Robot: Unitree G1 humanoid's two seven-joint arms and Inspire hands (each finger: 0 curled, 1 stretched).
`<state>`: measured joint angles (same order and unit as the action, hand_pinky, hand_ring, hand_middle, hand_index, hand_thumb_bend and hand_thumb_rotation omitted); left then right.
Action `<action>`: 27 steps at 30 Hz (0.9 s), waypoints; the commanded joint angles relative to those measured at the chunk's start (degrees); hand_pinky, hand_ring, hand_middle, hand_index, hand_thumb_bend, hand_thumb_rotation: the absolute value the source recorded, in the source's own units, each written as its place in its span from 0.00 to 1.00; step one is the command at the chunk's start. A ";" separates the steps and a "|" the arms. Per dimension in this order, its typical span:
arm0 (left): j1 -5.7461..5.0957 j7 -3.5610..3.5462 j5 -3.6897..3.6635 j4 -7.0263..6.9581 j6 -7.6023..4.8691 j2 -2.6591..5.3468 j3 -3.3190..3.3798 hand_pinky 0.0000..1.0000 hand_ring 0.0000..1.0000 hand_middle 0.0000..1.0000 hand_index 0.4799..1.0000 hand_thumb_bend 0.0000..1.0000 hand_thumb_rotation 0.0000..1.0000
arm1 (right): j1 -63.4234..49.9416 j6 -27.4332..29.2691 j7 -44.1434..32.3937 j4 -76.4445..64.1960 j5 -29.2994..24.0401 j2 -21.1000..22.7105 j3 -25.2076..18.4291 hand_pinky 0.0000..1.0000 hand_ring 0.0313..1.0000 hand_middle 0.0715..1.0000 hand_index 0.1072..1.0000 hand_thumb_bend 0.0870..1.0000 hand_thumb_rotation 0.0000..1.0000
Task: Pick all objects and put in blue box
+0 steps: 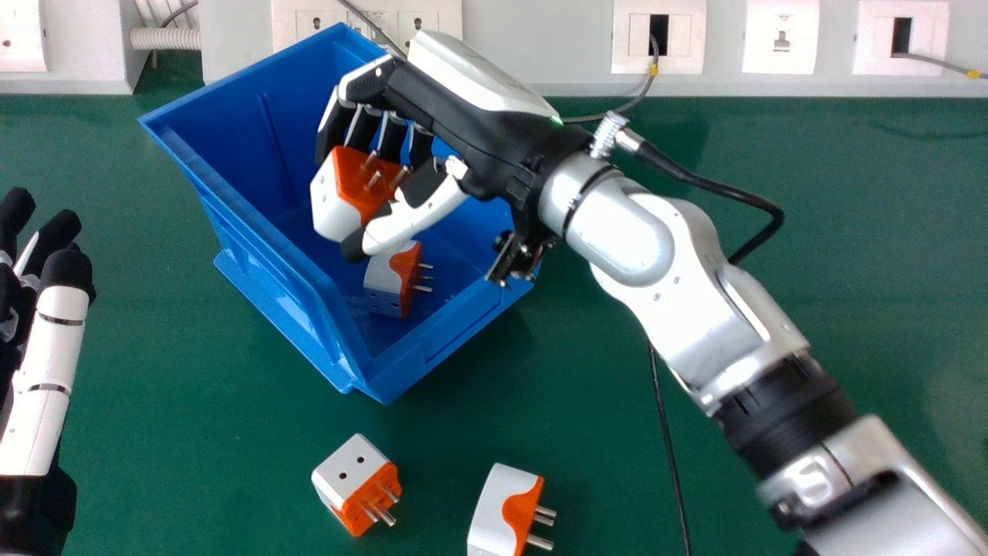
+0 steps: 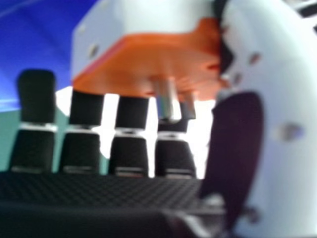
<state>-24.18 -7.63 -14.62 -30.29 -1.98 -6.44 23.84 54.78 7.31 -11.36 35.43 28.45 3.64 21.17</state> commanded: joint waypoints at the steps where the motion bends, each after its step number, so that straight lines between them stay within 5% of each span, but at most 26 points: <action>1: -0.19 -0.46 -0.22 -0.43 -1.61 -0.50 0.33 0.94 0.96 0.93 0.93 0.49 0.74 | 5.38 0.66 2.90 3.94 1.22 -1.49 0.69 0.33 0.41 0.47 0.47 0.44 0.00; 10: -1.10 -0.78 -0.26 -1.06 -2.05 -0.12 0.53 0.94 0.95 0.93 0.93 0.49 0.73 | 13.81 -0.16 9.44 20.13 3.95 -5.78 2.64 0.34 0.42 0.47 0.43 0.45 0.00; 27: -2.19 0.59 0.67 -3.38 -0.86 0.77 -0.83 0.92 0.94 0.93 0.92 0.50 0.73 | 17.22 -4.51 16.88 33.80 6.42 -11.15 5.38 0.35 0.44 0.47 0.38 0.45 0.00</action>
<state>-26.00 -7.36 -14.11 -31.99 -2.50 -5.54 23.16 68.87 2.97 4.01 69.72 34.32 -6.56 26.10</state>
